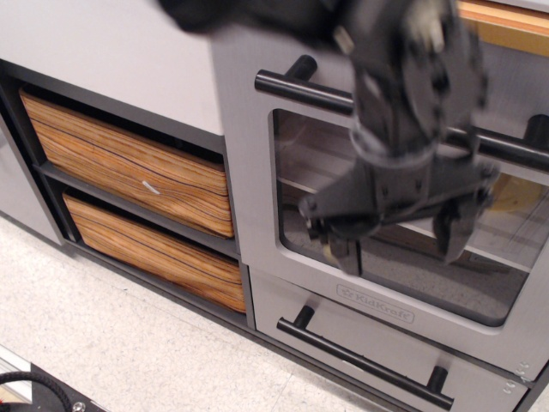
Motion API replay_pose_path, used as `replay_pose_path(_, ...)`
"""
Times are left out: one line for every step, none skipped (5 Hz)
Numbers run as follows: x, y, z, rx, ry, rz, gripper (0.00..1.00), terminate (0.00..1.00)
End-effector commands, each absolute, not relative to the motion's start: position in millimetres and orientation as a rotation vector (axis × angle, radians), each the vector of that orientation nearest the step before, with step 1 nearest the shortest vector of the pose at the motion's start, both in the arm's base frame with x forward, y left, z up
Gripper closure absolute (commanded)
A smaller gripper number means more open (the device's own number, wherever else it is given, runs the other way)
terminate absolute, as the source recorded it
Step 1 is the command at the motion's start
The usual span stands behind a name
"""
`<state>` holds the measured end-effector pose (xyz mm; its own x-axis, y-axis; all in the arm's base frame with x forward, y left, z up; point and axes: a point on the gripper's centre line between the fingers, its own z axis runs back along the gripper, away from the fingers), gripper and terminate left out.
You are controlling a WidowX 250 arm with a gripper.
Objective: Close oven
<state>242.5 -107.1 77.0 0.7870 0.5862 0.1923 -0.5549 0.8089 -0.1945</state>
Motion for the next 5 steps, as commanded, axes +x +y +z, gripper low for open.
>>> replay_pose_path(301.9, -89.7, 60.2, -0.106, -0.349, 0.705, 0.0, 0.0)
replay_pose_path(308.1, -88.6, 63.0, -0.111, -0.369, 0.703, 0.0, 0.0)
replay_pose_path(308.1, -88.6, 63.0, -0.111, -0.369, 0.703, 0.0, 0.0)
replay_pose_path(308.1, -88.6, 63.0, -0.111, -0.369, 0.703, 0.0, 0.0)
replay_pose_path(308.1, -88.6, 63.0, -0.111, -0.369, 0.703, 0.0, 1.0)
